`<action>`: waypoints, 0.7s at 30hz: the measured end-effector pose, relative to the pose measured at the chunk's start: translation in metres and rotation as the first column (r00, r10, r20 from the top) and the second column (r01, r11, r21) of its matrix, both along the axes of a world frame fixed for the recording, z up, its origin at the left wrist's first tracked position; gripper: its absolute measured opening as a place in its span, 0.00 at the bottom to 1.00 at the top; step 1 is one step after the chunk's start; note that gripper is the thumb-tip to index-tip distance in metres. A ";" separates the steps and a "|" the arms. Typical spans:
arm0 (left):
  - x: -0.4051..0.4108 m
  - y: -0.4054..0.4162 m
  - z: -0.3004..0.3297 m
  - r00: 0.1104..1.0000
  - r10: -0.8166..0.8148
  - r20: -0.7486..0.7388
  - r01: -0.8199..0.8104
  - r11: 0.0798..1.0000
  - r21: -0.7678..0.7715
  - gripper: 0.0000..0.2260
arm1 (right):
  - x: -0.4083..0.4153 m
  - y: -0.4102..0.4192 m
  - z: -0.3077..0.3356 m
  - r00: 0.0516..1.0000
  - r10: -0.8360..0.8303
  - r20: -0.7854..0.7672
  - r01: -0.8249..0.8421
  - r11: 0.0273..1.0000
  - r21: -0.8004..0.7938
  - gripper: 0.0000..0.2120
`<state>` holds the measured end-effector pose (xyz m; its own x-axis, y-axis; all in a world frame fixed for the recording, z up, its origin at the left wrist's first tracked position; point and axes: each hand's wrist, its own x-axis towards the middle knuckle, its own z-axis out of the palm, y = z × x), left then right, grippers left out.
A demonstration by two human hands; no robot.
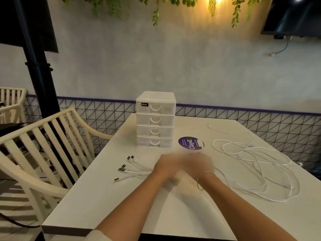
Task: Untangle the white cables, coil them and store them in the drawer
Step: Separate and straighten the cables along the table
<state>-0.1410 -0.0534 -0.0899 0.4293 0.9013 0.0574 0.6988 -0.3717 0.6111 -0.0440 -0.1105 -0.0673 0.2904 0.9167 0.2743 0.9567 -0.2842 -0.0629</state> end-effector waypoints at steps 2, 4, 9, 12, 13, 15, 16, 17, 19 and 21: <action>0.005 -0.003 -0.001 0.996 -0.028 -0.087 0.028 1.000 0.005 0.12 | 0.003 -0.001 0.002 1.000 0.015 0.014 -0.015 1.000 0.005 0.21; 0.006 -0.002 -0.003 0.992 -0.022 -0.126 0.026 0.999 0.034 0.20 | 0.013 -0.001 0.003 0.999 0.023 -0.029 -0.023 1.000 -0.016 0.22; 0.007 -0.005 -0.001 0.979 -0.007 -0.205 0.035 0.991 0.131 0.27 | 0.045 0.001 -0.001 0.964 -0.042 -0.262 0.026 0.997 -0.067 0.25; 0.010 -0.004 0.000 0.979 0.013 -0.204 0.019 0.987 0.157 0.28 | 0.045 -0.001 -0.003 0.956 -0.041 -0.291 0.031 0.999 -0.041 0.26; 0.010 -0.003 0.000 0.978 0.020 -0.205 0.013 0.987 0.162 0.28 | 0.044 -0.002 -0.003 0.955 -0.035 -0.293 0.025 0.999 -0.038 0.25; 0.010 -0.001 0.001 0.980 0.023 -0.199 0.011 0.985 0.170 0.28 | 0.043 -0.004 0.000 0.955 -0.014 -0.296 0.001 0.999 -0.042 0.25; 0.009 0.000 0.001 0.980 0.033 -0.196 0.002 0.985 0.172 0.28 | 0.042 -0.006 0.003 0.957 -0.002 -0.289 -0.013 0.999 -0.050 0.24; 0.008 0.000 0.003 0.981 0.046 -0.190 -0.012 0.984 0.177 0.28 | 0.039 -0.008 0.005 0.963 0.018 -0.270 -0.035 0.998 -0.060 0.25; 0.005 0.003 0.005 0.982 0.073 -0.173 -0.036 0.978 0.205 0.27 | 0.029 -0.013 0.005 0.978 0.093 -0.189 -0.108 0.991 -0.074 0.25; 0.003 0.005 0.006 0.982 0.082 -0.169 -0.043 0.974 0.221 0.27 | 0.019 -0.020 0.002 0.979 0.181 -0.097 -0.188 0.980 -0.068 0.24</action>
